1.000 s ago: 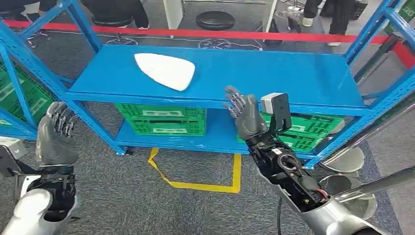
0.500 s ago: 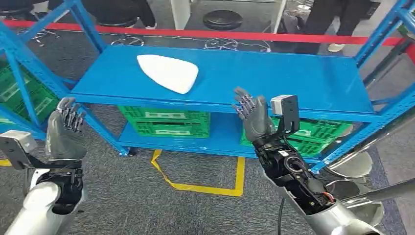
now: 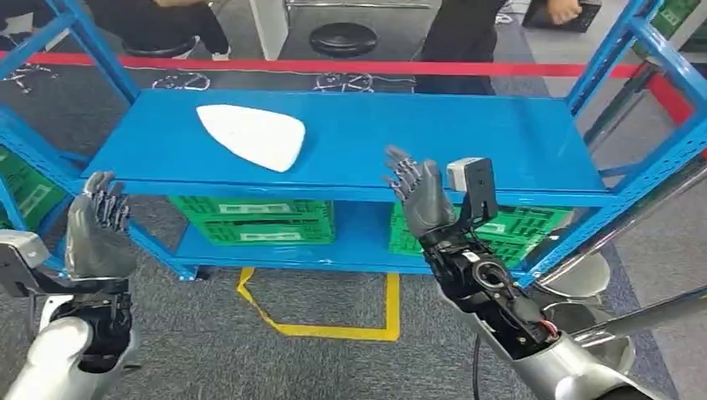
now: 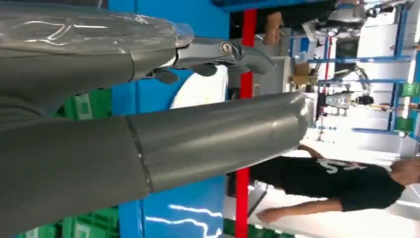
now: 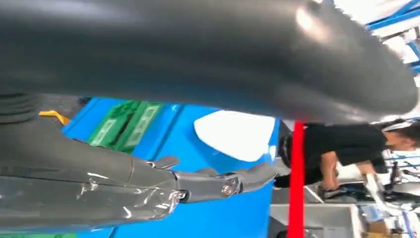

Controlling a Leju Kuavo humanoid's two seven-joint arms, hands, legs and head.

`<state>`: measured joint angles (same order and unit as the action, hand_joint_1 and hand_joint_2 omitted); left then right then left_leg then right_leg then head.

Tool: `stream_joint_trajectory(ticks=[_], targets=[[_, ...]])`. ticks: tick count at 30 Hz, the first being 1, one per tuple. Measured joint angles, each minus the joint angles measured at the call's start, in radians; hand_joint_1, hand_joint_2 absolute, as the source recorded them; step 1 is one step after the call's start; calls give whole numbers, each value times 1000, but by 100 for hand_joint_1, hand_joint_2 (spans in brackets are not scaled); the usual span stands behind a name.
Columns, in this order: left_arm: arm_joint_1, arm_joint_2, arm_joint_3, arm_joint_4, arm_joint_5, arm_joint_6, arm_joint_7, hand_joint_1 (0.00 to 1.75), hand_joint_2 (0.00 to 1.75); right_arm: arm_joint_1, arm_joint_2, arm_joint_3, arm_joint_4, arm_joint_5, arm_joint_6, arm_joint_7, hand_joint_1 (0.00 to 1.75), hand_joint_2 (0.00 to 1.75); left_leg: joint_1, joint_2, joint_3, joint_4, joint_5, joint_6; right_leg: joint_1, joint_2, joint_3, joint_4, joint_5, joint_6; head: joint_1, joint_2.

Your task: Take the parts from the cabinet and place them on the table.

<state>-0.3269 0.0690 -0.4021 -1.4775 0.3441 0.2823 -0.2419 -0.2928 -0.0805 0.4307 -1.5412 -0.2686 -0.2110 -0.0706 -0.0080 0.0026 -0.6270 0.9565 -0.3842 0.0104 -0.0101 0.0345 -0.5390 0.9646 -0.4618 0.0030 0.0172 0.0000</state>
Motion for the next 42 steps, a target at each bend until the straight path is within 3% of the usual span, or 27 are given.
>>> stream_joint_trajectory(ticks=[3,4,6,7,8,9,11,12,13,14,16,18,19,21,22,23,24,25,27,28,32,34,37,38,39,40,42], targets=[[-1,-1,0,0,0,-1,0,0,0,-1,-1,-2,-1,0,-1,0,0,0,10,2,26,-22,-2,15,1,-15,-5,24,-23,15,4,0],[-3,-1,0,1,0,-2,0,0,0,-4,-1,-2,-1,0,-1,-1,0,0,10,2,32,-22,-6,21,1,-20,-35,92,-55,17,12,0],[-1,-1,0,1,0,-3,0,0,0,0,-2,-2,-1,0,-2,0,0,0,8,3,42,-21,-16,25,0,-21,-127,262,-115,23,21,0],[0,-2,0,3,0,-3,0,0,0,3,-2,-2,0,0,-2,0,0,0,8,3,47,-21,-20,25,0,-21,-168,322,-126,25,22,0],[1,-2,0,5,0,-3,0,0,0,5,-2,-1,0,0,-2,2,0,0,8,3,54,-21,-26,25,-1,-23,-182,329,-110,27,25,0],[1,-2,0,6,0,-4,0,0,0,4,-2,-1,0,0,-4,3,0,0,8,2,62,-21,-32,23,-1,-25,-172,288,-71,26,28,0],[1,-2,0,8,0,-5,-1,0,0,2,-2,-1,0,0,-5,5,0,0,8,1,84,-18,-48,19,-2,-28,-99,106,45,23,37,0],[1,-2,0,9,0,-5,-3,0,0,0,-3,-1,0,0,-6,5,0,0,8,2,92,-17,-57,14,-2,-32,-68,24,75,19,42,0],[-1,-2,0,10,0,-5,-4,0,0,-1,-3,0,2,0,-6,5,0,0,1,1,89,-14,-61,8,6,-32,-54,12,61,16,38,0],[-1,-1,0,11,-1,-5,-5,0,0,-4,-3,1,1,0,-6,5,0,0,2,1,82,-11,-60,4,6,-30,-42,0,52,5,40,0],[1,-2,0,11,-2,-4,-5,0,0,-2,-3,2,2,0,-3,5,0,0,6,4,83,-15,-61,-3,9,-25,-46,2,49,-2,35,0],[1,-1,1,10,-4,-3,-6,0,0,-6,-3,2,1,0,1,2,0,0,8,2,84,4,-78,-16,1,-22,-28,-11,50,-13,35,0],[-2,-1,1,10,-5,-3,-7,0,0,-11,-3,2,2,0,3,1,0,0,8,1,56,59,-101,-20,0,-23,-23,-13,46,-18,26,0],[1,-1,1,10,-5,-3,-6,0,0,-16,-3,3,3,0,8,0,0,0,12,2,-50,236,-162,-27,0,-24,-19,-13,40,-25,14,0],[7,-1,1,10,-6,-3,-7,0,0,-16,-3,3,5,0,9,-2,0,0,13,2,-104,312,-179,-30,1,-24,-17,-13,36,-26,13,0],[11,-1,1,10,-6,-3,-7,0,0,-16,-3,3,8,0,10,-3,0,0,15,1,-134,339,-169,-30,1,-23,-14,-13,32,-26,10,0],[13,-1,1,10,-6,-3,-7,0,0,-16,-3,3,11,0,11,-5,0,0,16,2,-134,313,-135,-30,0,-21,-8,-13,28,-25,8,0],[12,-1,1,10,-9,-3,-7,0,0,-16,-3,3,12,1,12,-7,0,0,18,2,-110,239,-81,-28,0,-20,0,-13,23,-24,6,0],[11,0,2,10,-11,-3,-8,0,0,-17,-3,3,14,5,14,-8,0,0,18,2,-18,33,28,-23,0,-19,18,-14,8,-16,4,0],[10,0,2,10,-12,-3,-8,0,0,-19,-3,3,16,5,14,-9,0,0,14,1,2,0,10,-21,6,-18,19,-12,1,-8,0,0],[9,0,2,10,-13,-3,-9,0,0,-24,-3,-6,20,6,14,-9,0,0,7,-1,7,-6,0,4,2,-17,29,-22,-13,15,4,0],[8,-1,2,10,-15,-4,-9,0,0,-27,-7,-18,22,13,14,-9,0,0,13,0,26,-16,-6,17,-1,-24,6,38,-42,24,13,0],[9,-1,2,10,-15,-6,-9,0,0,-32,-12,-30,31,23,18,-8,0,0,10,1,40,-15,-20,28,0,-25,-135,287,-128,31,26,0],[11,-1,2,10,-15,-6,-9,0,0,-32,-14,-34,36,23,18,-7,0,0,8,1,46,-15,-25,28,0,-25,-168,328,-129,31,29,0],[12,0,2,10,-15,-6,-9,0,0,-32,-15,-40,40,24,19,-7,0,0,7,-1,55,-15,-32,29,0,-25,-176,316,-101,29,33,0],[12,0,2,10,-15,-6,-9,0,0,-34,-18,-46,43,27,20,-8,0,175,6,-3,66,-15,-39,28,0,-25,-158,257,-51,26,37,0],[11,0,2,10,-15,-6,-9,0,0,-42,-21,-54,48,40,27,-8,0,175,4,-4,92,-15,-55,24,3,-26,-84,71,64,13,48,0]])
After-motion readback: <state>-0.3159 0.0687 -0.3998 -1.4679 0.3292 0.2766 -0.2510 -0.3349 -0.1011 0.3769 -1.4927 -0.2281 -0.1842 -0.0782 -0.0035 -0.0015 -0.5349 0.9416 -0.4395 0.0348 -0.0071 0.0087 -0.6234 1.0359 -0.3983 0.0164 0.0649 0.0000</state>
